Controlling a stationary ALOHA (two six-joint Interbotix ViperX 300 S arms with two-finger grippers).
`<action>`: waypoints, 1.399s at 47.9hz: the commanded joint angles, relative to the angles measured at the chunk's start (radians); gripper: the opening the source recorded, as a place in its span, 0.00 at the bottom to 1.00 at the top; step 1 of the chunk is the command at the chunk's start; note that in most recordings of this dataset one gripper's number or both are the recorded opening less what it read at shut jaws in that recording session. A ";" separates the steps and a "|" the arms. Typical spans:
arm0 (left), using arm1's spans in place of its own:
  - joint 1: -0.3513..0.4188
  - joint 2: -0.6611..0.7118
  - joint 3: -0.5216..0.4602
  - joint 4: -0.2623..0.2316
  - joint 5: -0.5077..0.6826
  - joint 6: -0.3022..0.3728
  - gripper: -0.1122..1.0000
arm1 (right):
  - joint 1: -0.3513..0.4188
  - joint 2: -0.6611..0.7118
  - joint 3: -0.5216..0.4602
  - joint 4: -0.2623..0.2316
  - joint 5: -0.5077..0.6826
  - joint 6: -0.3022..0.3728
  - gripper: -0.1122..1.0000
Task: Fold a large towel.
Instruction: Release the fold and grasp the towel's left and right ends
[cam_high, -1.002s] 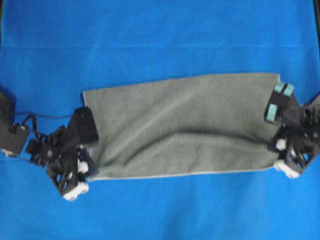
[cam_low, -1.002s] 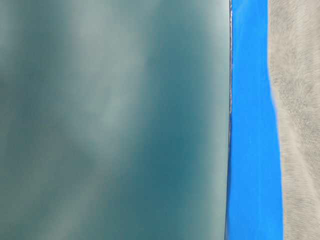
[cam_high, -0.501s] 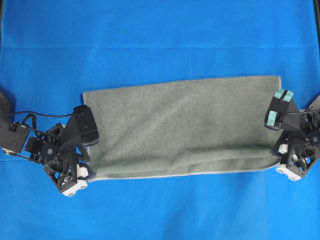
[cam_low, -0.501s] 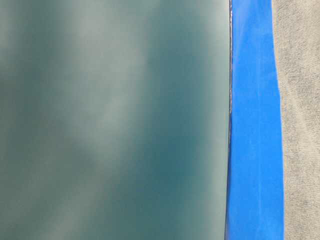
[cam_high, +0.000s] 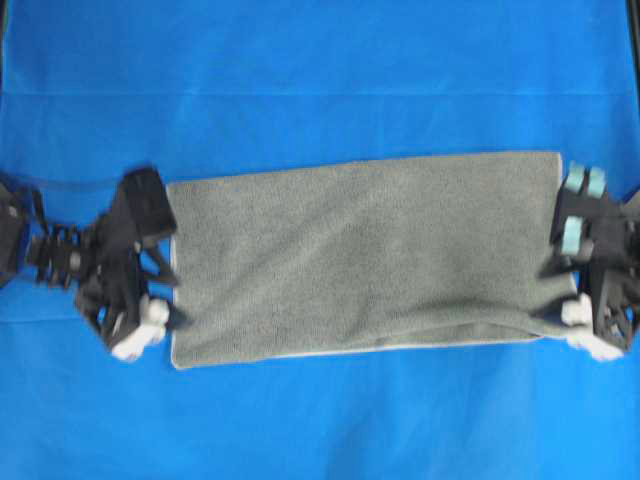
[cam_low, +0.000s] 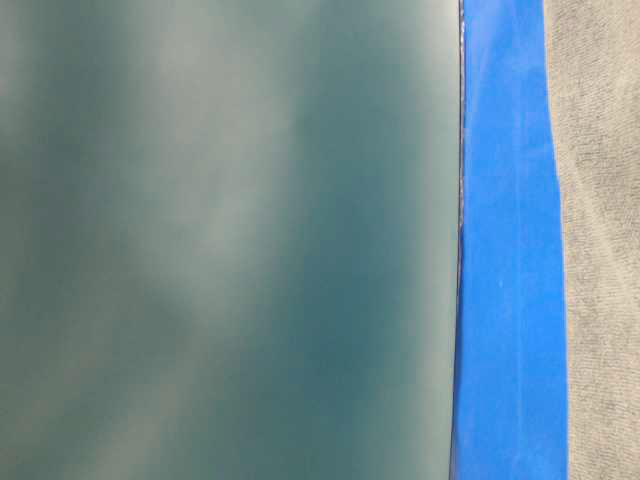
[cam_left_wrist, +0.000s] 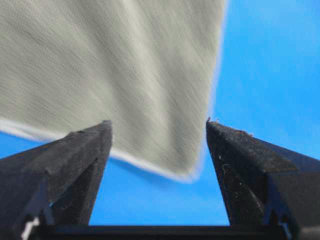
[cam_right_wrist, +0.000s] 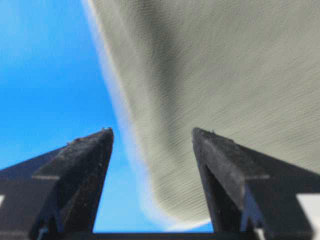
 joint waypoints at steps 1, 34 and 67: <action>0.104 -0.025 0.000 0.005 -0.003 0.064 0.74 | -0.086 -0.018 -0.020 -0.094 0.048 0.002 0.68; 0.451 0.245 0.025 -0.002 -0.204 0.612 0.75 | -0.601 0.218 0.132 -0.331 -0.202 -0.005 0.68; 0.431 0.236 -0.021 -0.006 0.057 0.612 0.13 | -0.620 0.359 0.071 -0.304 -0.298 -0.006 0.14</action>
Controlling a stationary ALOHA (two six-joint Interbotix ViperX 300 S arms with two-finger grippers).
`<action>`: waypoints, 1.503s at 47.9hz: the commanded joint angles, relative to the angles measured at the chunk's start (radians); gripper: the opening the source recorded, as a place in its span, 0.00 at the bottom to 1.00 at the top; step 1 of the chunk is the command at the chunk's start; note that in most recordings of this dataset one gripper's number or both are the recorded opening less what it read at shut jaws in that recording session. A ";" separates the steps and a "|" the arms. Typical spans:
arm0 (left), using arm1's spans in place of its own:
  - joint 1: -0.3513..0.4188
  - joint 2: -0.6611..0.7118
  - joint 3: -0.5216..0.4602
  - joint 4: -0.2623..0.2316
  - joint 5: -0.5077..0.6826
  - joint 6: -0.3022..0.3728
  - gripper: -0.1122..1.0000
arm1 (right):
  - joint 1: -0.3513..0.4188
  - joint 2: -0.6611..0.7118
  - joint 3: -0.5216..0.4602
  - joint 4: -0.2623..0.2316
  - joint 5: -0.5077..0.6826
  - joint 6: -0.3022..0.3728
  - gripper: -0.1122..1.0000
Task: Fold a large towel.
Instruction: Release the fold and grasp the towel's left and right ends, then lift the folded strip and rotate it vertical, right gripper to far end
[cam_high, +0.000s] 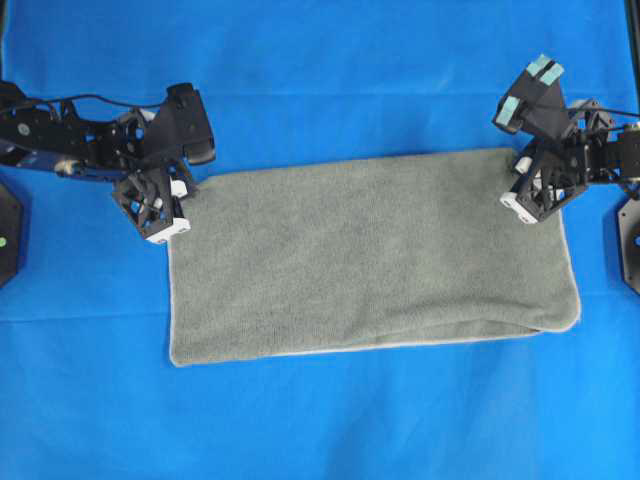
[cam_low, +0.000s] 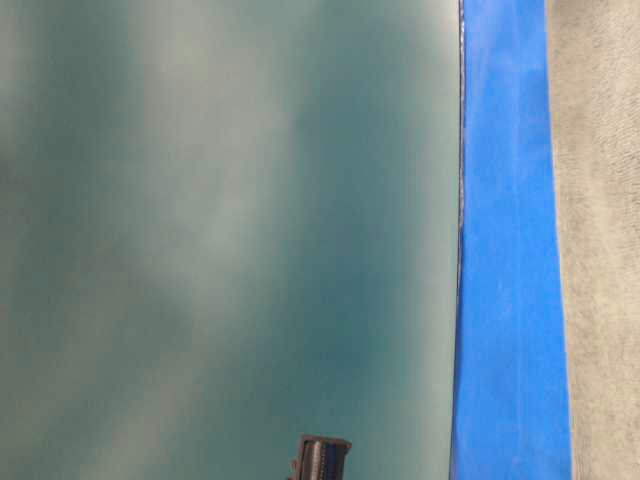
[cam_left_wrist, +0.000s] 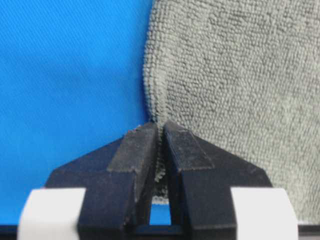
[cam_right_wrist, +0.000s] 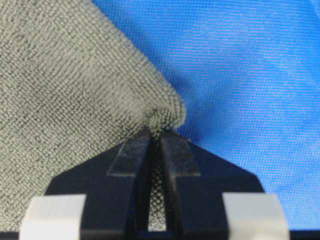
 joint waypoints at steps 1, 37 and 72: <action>-0.006 -0.044 -0.029 -0.003 0.067 -0.003 0.13 | 0.011 -0.054 -0.018 0.017 0.023 0.002 0.14; -0.035 -0.588 -0.299 -0.003 0.514 -0.034 0.13 | 0.307 -0.588 -0.371 0.025 0.454 0.003 0.14; -0.518 -0.255 -0.515 0.000 0.023 -0.075 0.13 | -0.238 -0.296 -0.515 -0.080 0.110 0.032 0.14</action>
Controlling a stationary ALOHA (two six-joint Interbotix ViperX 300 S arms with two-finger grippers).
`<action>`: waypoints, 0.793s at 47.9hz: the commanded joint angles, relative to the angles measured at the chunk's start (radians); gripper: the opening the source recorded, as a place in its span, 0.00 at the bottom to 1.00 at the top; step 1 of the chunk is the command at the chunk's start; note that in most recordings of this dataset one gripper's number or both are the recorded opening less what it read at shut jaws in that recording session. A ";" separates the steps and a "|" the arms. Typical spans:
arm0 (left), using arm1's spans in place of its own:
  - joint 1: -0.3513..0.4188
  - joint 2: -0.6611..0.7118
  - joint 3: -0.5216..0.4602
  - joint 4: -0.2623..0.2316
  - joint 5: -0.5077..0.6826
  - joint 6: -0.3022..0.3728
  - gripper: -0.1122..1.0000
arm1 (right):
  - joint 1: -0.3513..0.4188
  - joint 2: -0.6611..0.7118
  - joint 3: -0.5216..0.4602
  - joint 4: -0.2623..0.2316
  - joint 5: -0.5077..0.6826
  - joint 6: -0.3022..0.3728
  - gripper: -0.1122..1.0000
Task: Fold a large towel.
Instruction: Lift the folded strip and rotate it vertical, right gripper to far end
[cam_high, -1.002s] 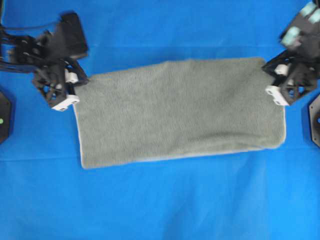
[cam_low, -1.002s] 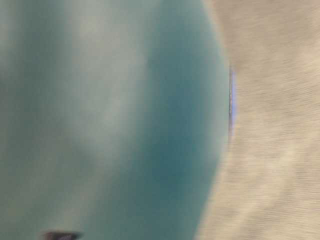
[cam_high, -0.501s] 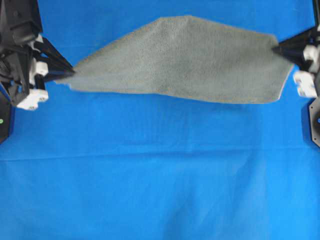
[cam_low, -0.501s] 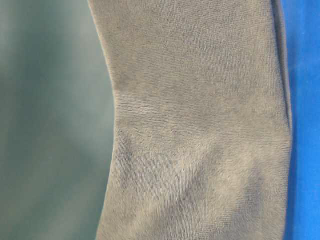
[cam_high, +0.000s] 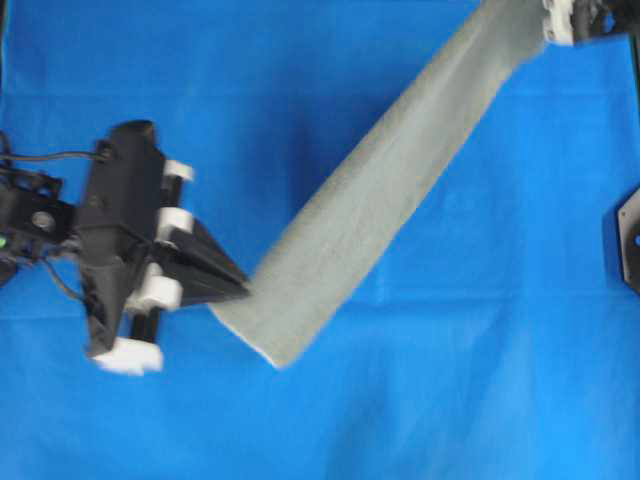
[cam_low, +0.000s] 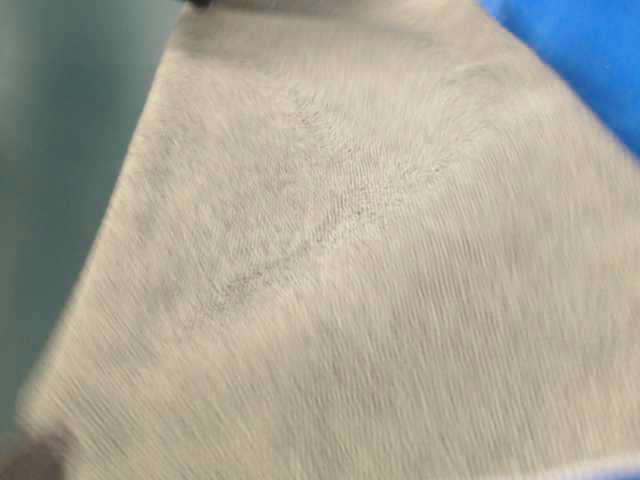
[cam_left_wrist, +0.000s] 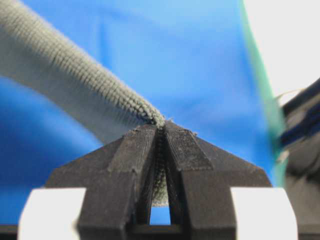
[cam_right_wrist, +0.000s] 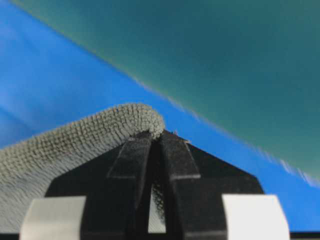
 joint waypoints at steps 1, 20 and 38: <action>-0.038 0.040 -0.072 0.003 -0.052 0.026 0.13 | -0.009 0.052 -0.080 -0.006 -0.061 -0.002 0.14; -0.067 0.212 -0.153 0.003 -0.322 0.123 0.13 | -0.006 0.232 -0.253 -0.006 -0.110 -0.008 0.14; -0.067 0.529 -0.443 -0.002 -0.403 0.120 0.13 | -0.020 0.123 -0.166 -0.008 0.043 -0.026 0.14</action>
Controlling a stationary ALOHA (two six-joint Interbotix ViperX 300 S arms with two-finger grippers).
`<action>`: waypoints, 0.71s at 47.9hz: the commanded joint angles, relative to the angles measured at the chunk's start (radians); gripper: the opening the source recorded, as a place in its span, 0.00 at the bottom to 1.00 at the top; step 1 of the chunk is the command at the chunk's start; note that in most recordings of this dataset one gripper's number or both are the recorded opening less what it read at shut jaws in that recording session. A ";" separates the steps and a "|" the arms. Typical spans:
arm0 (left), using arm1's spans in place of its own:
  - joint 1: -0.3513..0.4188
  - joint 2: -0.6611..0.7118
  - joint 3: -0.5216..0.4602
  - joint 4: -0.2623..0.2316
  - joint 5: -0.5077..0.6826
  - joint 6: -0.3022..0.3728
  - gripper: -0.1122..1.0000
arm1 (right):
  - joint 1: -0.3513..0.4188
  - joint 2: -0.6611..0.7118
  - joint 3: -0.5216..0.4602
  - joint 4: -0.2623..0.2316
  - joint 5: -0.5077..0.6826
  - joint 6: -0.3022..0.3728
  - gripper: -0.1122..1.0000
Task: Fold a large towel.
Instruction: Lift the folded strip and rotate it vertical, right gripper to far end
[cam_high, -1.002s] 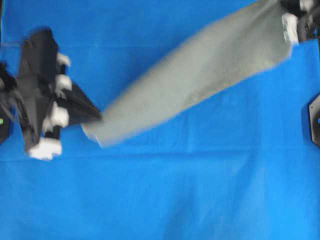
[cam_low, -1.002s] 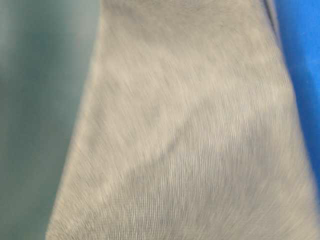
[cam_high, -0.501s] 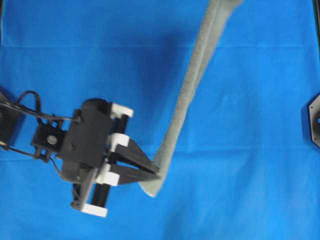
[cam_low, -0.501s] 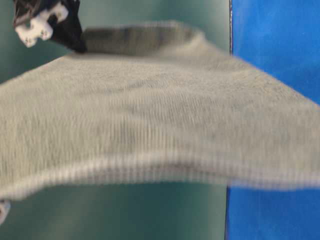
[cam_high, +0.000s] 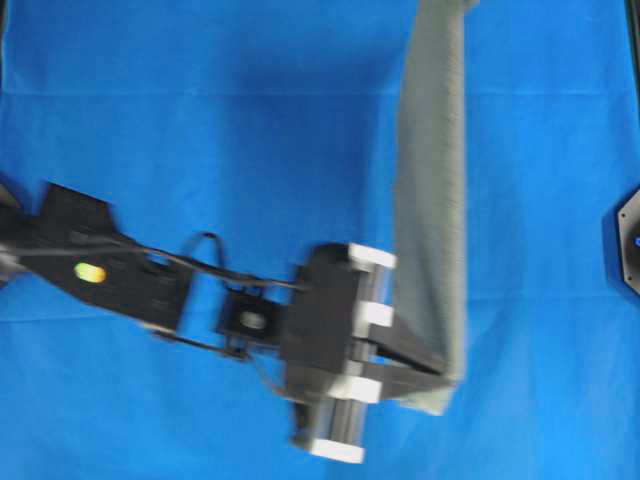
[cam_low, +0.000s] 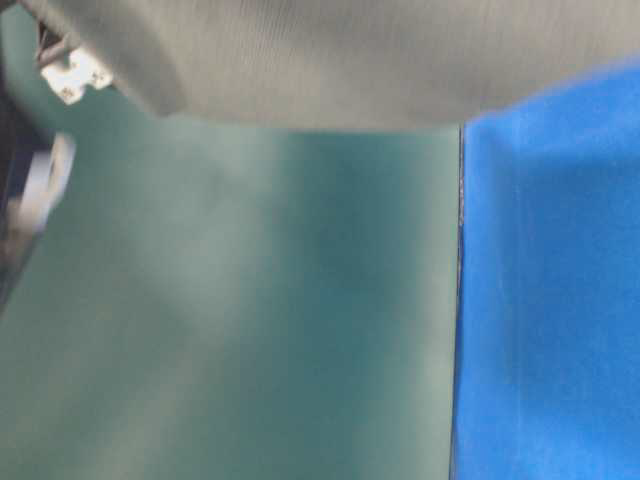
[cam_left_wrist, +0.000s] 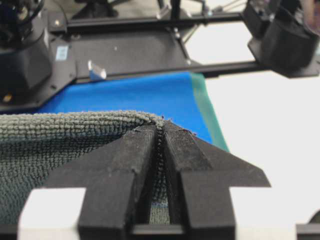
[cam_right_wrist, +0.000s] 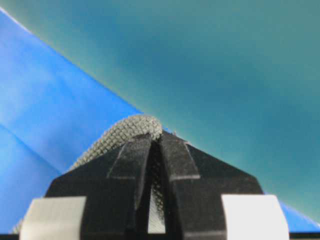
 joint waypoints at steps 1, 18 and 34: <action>-0.018 0.075 -0.121 -0.003 -0.029 -0.008 0.13 | -0.023 -0.066 0.015 -0.006 0.046 -0.009 0.14; -0.049 0.258 -0.328 -0.011 -0.063 -0.031 0.13 | -0.021 -0.184 0.140 0.046 0.179 -0.049 0.14; -0.051 0.095 0.043 -0.014 -0.072 -0.224 0.13 | 0.046 0.120 0.091 0.069 -0.028 -0.063 0.14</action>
